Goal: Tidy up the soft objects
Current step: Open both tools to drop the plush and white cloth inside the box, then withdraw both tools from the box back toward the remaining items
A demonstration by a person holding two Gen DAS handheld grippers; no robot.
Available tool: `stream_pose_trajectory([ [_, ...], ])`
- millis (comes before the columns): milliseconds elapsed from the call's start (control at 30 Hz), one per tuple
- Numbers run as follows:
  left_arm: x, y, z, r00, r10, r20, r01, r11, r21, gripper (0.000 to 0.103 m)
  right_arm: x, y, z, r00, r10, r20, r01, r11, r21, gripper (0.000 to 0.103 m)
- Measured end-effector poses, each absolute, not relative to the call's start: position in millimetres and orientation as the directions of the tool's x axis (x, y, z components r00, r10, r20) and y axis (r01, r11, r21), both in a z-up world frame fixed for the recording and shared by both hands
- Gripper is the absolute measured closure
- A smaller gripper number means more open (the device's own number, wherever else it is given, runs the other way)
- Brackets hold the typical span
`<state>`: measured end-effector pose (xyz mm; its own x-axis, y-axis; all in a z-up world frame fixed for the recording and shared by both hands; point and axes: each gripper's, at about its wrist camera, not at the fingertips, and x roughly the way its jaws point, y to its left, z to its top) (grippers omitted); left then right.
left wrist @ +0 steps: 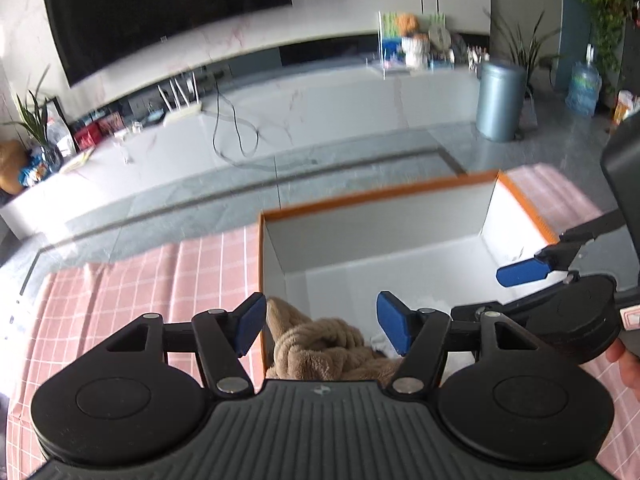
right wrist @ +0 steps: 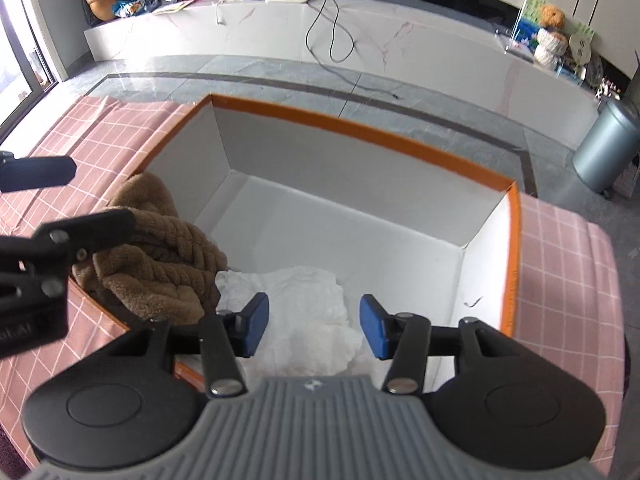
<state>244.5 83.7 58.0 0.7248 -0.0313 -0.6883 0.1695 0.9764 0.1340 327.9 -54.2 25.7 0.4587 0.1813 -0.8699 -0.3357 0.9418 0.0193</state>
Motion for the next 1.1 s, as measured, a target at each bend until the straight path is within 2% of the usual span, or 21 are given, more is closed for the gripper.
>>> stream_pose_trajectory([
  [100, 230, 83, 71, 0.773, -0.039, -0.634, 0.154, 0.980, 0.128, 0.028, 313, -59, 42, 0.504, 0.183, -0.844, -0.335, 0.942, 0.003, 0.049],
  [200, 212, 82, 86, 0.820, -0.071, -0.568, 0.153, 0.983, 0.098, 0.028, 291, -67, 61, 0.565, 0.187, -0.804, -0.325, 0.946, -0.008, 0.042],
  [367, 181, 81, 104, 0.879, -0.108, -0.465, 0.157, 0.985, 0.066, 0.028, 250, -84, 85, 0.668, 0.199, -0.717, -0.296, 0.955, -0.011, 0.041],
  [533, 150, 80, 108, 0.918, -0.115, -0.379, 0.143, 0.989, 0.048, 0.029, 203, -105, 99, 0.770, 0.199, -0.607, -0.236, 0.972, 0.020, 0.030],
  [633, 134, 84, 104, 0.931, -0.124, -0.343, 0.138, 0.990, 0.017, 0.029, 176, -115, 100, 0.797, 0.199, -0.570, -0.219, 0.975, 0.034, 0.030],
  [800, 113, 97, 88, 0.923, -0.130, -0.363, 0.122, 0.991, -0.047, 0.029, 139, -120, 87, 0.809, 0.175, -0.561, -0.186, 0.982, 0.039, 0.030],
  [967, 101, 120, 56, 0.877, -0.126, -0.463, 0.066, 0.987, -0.144, 0.032, 107, -124, 62, 0.795, 0.198, -0.573, -0.177, 0.980, 0.093, 0.030],
  [1100, 90, 128, 25, 0.828, -0.126, -0.546, 0.057, 0.988, -0.143, 0.039, 90, -120, 39, 0.760, 0.199, -0.618, -0.184, 0.979, 0.089, 0.030],
])
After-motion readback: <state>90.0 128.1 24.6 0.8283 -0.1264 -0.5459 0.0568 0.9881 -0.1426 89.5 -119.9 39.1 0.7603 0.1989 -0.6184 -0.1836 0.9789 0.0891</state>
